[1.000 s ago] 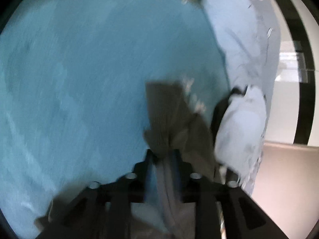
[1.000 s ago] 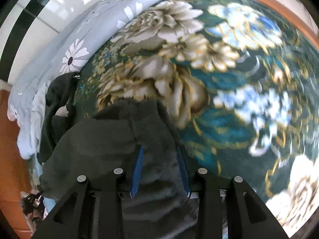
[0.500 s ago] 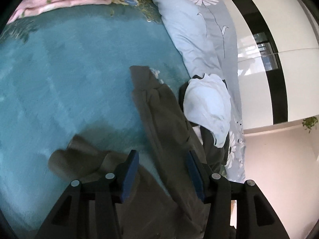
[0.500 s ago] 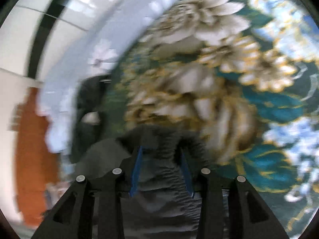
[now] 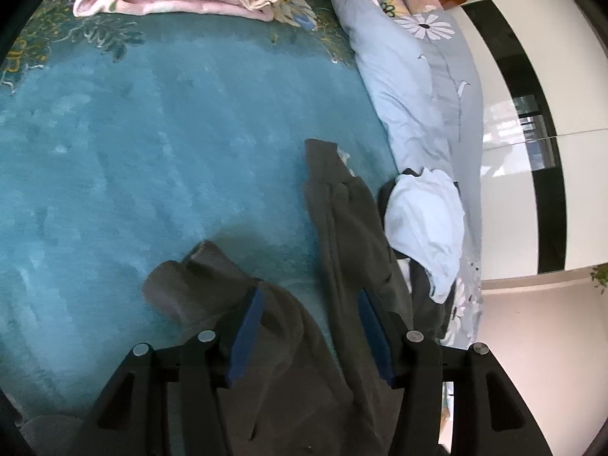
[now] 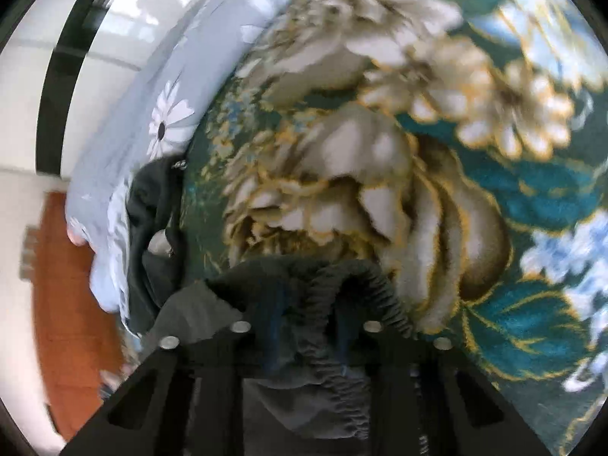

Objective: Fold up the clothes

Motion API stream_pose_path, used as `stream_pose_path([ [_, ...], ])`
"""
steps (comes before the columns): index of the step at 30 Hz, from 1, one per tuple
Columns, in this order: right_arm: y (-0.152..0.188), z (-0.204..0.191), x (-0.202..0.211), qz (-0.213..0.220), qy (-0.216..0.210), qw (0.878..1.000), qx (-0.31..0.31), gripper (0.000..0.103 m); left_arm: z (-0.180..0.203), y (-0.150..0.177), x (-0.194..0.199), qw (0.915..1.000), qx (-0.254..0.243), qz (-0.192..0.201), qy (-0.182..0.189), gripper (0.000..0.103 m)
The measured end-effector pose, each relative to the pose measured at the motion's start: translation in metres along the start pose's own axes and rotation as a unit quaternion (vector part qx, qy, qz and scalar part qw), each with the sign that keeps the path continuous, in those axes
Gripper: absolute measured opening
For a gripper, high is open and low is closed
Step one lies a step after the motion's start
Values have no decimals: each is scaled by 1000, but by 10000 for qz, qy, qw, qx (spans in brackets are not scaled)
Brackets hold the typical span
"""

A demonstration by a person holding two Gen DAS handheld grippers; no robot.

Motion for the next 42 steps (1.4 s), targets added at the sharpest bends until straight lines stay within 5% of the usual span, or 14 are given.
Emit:
stream_pose_path([
  [5, -30, -17, 44, 987, 162, 9950, 36, 17, -7, 0, 0, 9993, 9, 41, -373, 63],
  [10, -28, -15, 27, 629, 693, 9956, -49, 19, -17, -3, -2, 9987, 231, -30, -464, 63],
  [17, -20, -35, 63, 921, 799, 9925, 109, 38, -19, -6, 11, 9993, 166, 5, -333, 63],
  [20, 6, -53, 100, 1187, 697, 9888, 580, 46, -20, -6, 14, 9994, 196, -123, -260, 63],
  [24, 64, -56, 120, 1024, 821, 9868, 949, 51, -19, -7, 23, 9994, 128, -118, -293, 64],
  [32, 205, -4, 102, 273, 643, 9974, -163, 51, -42, -2, 13, 9900, 525, -773, -1054, 64],
  [37, 228, 1, 95, 214, 391, 9975, -546, 52, -39, 19, -9, 9846, 379, -1296, -1108, 65],
  [42, 224, 3, 80, 235, 331, 9959, -807, 63, -40, 26, -23, 9881, 429, -1008, -1077, 70],
])
Point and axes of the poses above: each gripper's, at about its wrist camera, not at the fingertips, and x roughly against the way its jaws point, z to its right, y to its underside, the point moved 4 cm from there along -x, roughly the way its jaws point, and after that the axes turned 14 degrees about x, right-handed, at the moved point
